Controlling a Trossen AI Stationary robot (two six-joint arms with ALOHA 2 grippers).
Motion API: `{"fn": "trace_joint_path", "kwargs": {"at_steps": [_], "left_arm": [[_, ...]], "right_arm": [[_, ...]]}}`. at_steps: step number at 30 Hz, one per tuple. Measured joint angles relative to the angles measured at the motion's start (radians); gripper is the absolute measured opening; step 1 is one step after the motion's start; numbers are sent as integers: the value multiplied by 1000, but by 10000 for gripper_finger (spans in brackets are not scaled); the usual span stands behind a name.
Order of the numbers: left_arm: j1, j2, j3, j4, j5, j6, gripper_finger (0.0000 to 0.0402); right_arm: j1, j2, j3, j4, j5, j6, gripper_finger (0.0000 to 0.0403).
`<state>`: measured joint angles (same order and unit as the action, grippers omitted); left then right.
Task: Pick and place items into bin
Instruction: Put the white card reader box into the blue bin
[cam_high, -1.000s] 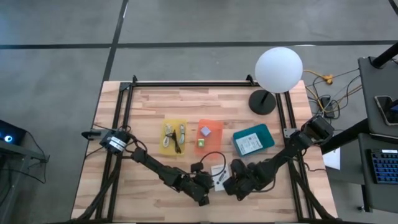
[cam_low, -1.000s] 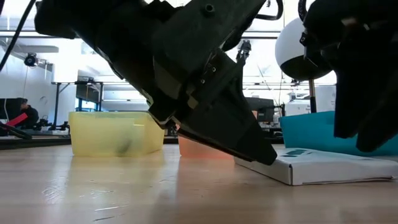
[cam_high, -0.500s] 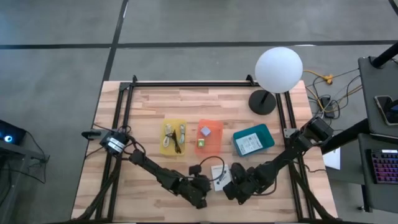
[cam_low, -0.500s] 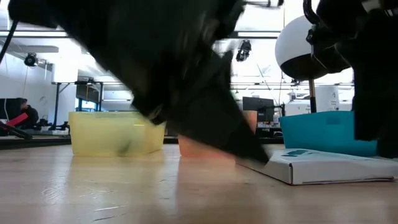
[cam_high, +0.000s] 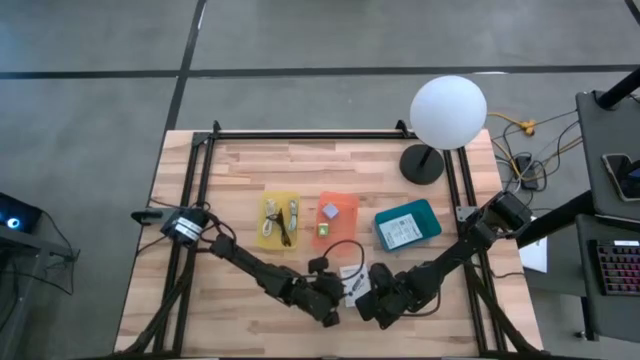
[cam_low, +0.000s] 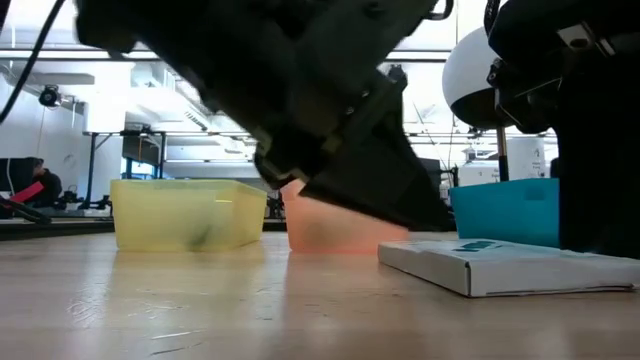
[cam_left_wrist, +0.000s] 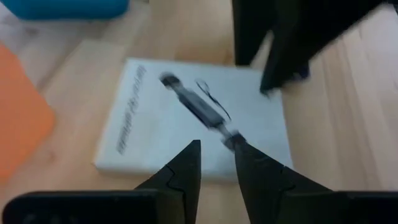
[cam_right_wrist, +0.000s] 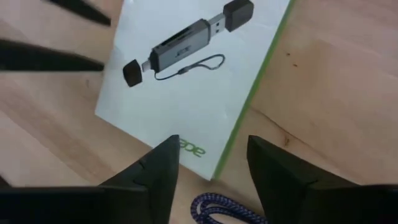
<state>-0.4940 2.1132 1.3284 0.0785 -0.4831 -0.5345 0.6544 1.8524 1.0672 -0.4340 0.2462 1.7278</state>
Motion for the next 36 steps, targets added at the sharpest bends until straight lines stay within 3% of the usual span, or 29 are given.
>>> {"fn": "trace_joint_path", "kwargs": {"at_steps": [9, 28, 36], "left_arm": [[19, 24, -10, 26, 72, -8, 83], [-23, 20, 11, -5, 29, -55, 83], [-30, -57, 14, 5, -26, -2, 83]], "right_arm": [[0, 0, 6, -1, -1, -3, 124], [0, -2, 6, 84, 19, -22, 155], [0, -2, 6, 72, 19, -30, 157]]}}
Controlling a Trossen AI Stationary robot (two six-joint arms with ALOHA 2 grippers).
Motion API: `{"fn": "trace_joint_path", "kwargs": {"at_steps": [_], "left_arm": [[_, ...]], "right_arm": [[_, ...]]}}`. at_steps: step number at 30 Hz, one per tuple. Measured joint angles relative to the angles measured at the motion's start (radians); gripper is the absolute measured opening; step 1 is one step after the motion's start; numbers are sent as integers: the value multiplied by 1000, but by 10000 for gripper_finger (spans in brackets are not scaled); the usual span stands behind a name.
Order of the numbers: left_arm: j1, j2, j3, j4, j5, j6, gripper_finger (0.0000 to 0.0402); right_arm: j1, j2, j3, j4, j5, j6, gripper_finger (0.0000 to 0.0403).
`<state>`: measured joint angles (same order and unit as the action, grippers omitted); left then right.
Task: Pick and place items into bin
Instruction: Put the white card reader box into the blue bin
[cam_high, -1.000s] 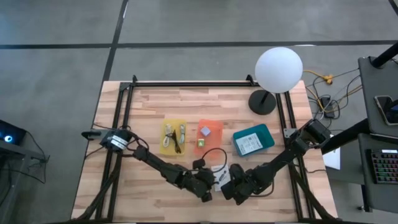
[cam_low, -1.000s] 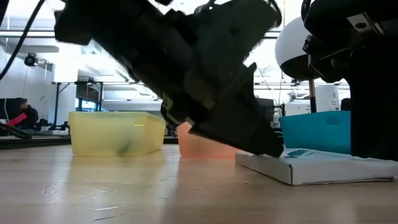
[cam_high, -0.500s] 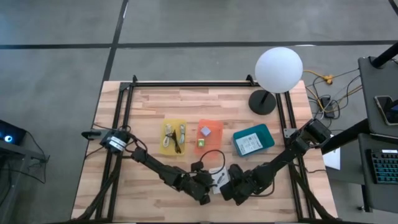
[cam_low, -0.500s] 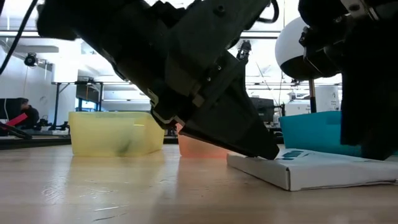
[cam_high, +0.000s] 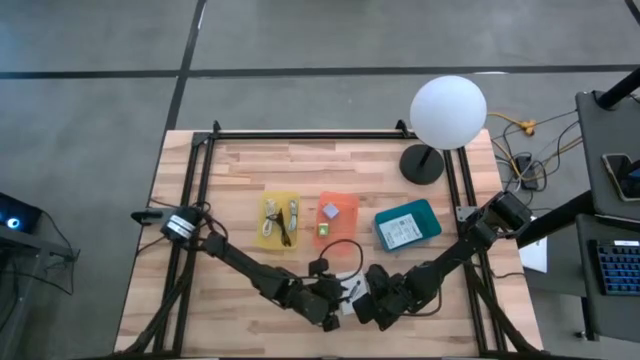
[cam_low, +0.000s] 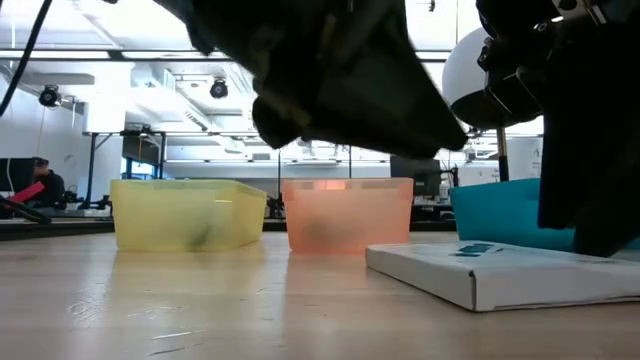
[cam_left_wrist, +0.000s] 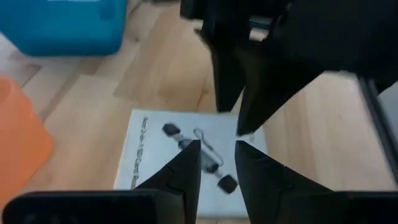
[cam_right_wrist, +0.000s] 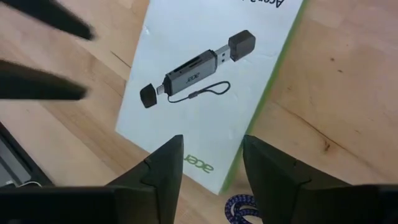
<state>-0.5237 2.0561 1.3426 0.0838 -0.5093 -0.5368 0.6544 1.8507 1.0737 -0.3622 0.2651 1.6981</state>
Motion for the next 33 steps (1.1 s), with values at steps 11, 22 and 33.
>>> {"fn": "trace_joint_path", "kwargs": {"at_steps": [11, 22, 33], "left_arm": [[-14, 9, -24, -60, 10, -83, 83], [-8, 37, -28, -158, 67, -251, 83], [16, 37, -28, -104, 119, -270, 83]], "right_arm": [[7, 2, -4, 0, 52, -59, 160], [6, 15, -23, -12, 52, -87, 160], [-3, 15, -51, 63, 52, -112, 153]]}}
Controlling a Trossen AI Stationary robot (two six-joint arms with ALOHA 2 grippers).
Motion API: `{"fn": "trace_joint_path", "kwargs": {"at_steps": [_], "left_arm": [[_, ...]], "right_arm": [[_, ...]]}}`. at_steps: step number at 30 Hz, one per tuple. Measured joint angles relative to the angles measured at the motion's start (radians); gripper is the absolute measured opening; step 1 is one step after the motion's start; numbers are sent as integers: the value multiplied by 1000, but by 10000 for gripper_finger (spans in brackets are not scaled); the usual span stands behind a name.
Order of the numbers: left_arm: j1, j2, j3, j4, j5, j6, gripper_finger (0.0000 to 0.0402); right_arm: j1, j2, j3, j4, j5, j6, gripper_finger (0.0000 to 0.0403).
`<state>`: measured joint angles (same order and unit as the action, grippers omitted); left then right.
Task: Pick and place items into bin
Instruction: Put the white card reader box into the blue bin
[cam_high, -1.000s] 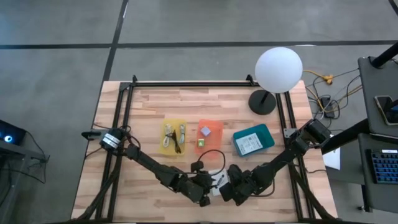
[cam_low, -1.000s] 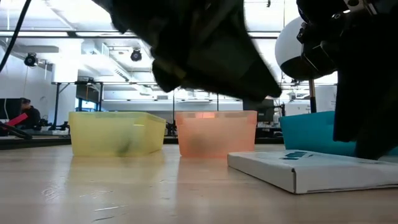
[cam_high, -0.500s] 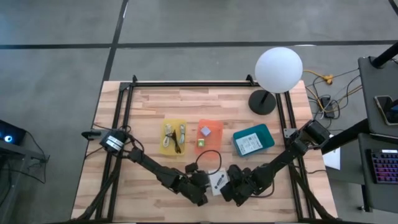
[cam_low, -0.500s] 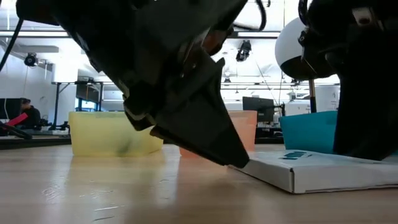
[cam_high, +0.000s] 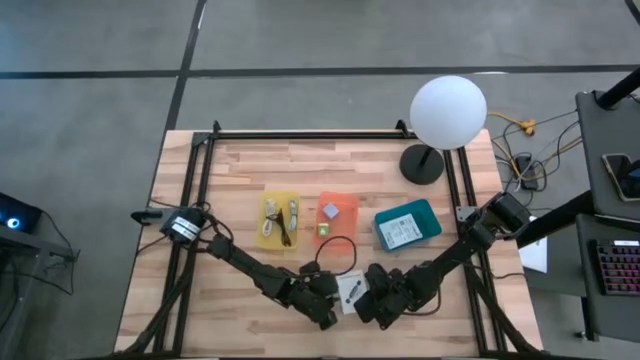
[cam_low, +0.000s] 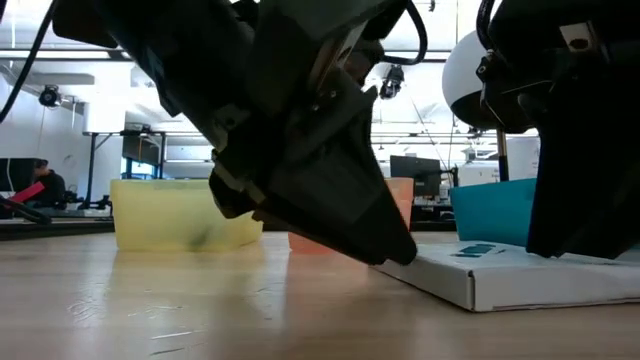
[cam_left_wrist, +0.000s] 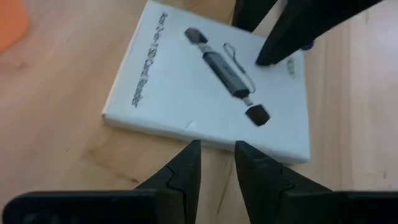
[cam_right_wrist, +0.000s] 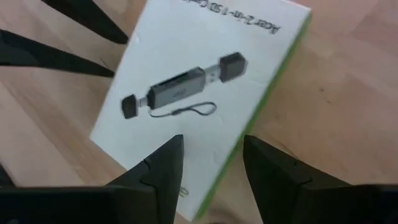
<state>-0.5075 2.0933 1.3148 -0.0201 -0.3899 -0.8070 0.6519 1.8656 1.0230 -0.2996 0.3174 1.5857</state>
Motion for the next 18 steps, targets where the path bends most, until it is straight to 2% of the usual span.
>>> {"fn": "trace_joint_path", "kwargs": {"at_steps": [18], "left_arm": [[1, 16, 8, 16, 34, 2, 83]], "right_arm": [[-8, -5, 18, 70, -34, -95, 146]]}}
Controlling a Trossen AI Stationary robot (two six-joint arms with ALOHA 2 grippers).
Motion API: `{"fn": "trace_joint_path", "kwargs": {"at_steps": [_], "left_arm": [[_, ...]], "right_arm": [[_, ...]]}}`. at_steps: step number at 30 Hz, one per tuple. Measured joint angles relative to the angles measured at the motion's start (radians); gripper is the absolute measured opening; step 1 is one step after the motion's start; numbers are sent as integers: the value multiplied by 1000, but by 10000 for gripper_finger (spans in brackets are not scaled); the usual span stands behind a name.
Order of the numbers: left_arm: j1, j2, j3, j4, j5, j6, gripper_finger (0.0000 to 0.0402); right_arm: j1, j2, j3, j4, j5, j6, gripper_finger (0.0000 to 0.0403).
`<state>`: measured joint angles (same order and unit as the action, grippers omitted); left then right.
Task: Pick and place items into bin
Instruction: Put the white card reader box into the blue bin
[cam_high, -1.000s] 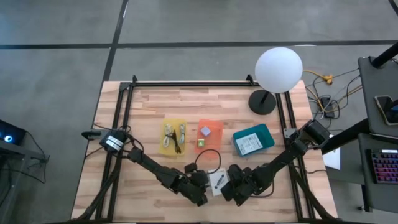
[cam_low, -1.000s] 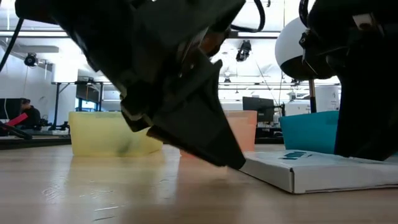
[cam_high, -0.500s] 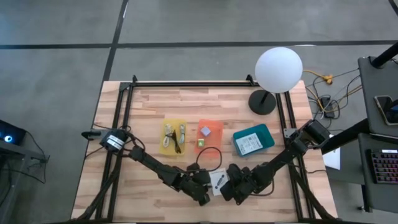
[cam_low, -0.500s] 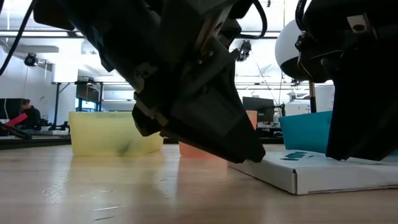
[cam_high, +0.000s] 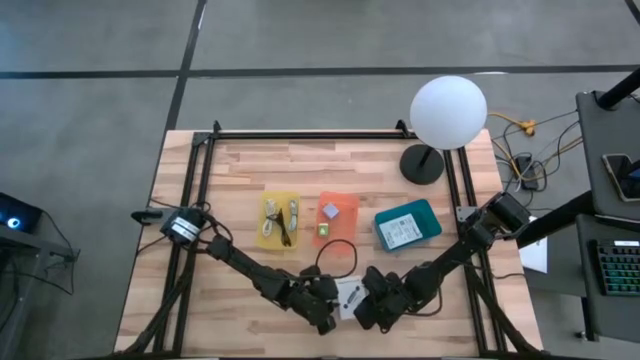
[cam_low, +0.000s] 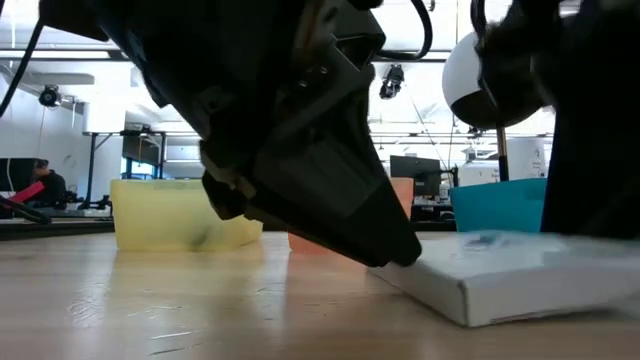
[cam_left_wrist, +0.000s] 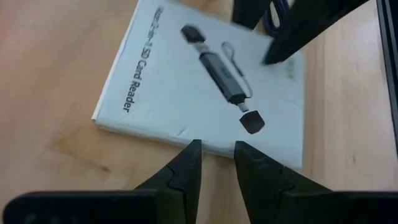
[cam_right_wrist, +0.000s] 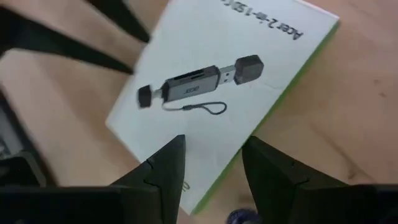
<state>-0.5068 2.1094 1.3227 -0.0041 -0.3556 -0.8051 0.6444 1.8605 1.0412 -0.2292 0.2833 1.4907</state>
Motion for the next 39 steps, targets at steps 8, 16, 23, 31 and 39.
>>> {"fn": "trace_joint_path", "kwargs": {"at_steps": [8, 16, 23, 31, 39], "left_arm": [[-3, 2, -1, -6, 17, 1, 83], [4, 8, 0, 0, -9, 0, 83], [3, 8, -1, 0, -5, -1, 83], [2, 6, -1, -3, -3, -2, 83], [-2, 5, -3, -3, 2, -4, 83]], "right_arm": [[0, -37, 125, -42, 26, -100, 156], [-14, -25, 160, -62, 105, -152, 156], [-18, -17, 169, -63, 98, -192, 156], [-26, -14, 187, -73, 86, -238, 157], [-26, -14, 187, -73, 90, -256, 158]]}}
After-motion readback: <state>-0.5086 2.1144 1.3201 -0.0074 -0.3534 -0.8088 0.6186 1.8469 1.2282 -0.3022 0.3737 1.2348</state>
